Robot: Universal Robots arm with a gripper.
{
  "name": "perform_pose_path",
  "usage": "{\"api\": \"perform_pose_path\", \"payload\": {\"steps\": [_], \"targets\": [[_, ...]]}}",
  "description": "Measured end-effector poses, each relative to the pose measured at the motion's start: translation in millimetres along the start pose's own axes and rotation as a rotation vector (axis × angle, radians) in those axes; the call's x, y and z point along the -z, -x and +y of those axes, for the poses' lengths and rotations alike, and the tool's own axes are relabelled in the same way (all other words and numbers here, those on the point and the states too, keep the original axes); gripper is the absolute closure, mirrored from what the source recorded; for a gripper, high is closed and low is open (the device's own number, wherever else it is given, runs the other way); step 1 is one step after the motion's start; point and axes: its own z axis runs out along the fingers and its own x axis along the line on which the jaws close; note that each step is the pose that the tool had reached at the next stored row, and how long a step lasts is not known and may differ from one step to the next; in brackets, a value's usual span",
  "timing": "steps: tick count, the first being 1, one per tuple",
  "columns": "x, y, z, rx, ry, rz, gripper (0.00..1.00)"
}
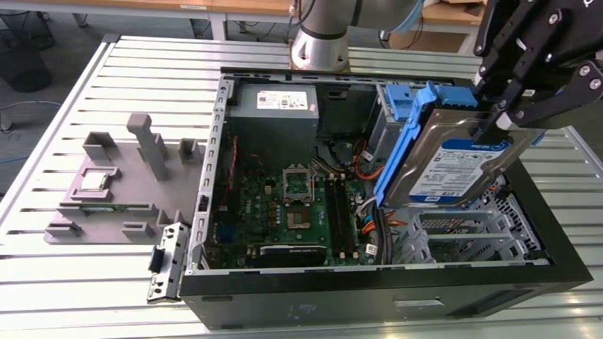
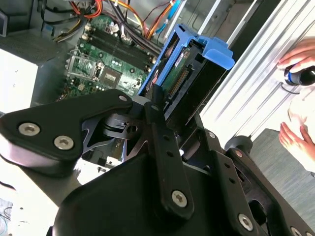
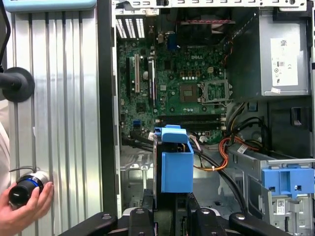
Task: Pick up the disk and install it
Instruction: 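Pick up the disk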
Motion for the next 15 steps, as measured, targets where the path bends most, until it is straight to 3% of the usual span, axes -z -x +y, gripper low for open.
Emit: {"api": "perform_pose_path", "payload": {"steps": [9, 15], "targets": [[0.0, -0.2, -3.4, 0.000, 0.0000, 0.0000, 0.65], [0.1, -4.8, -3.8, 0.000, 0.0000, 0.0000, 0.65]]}}
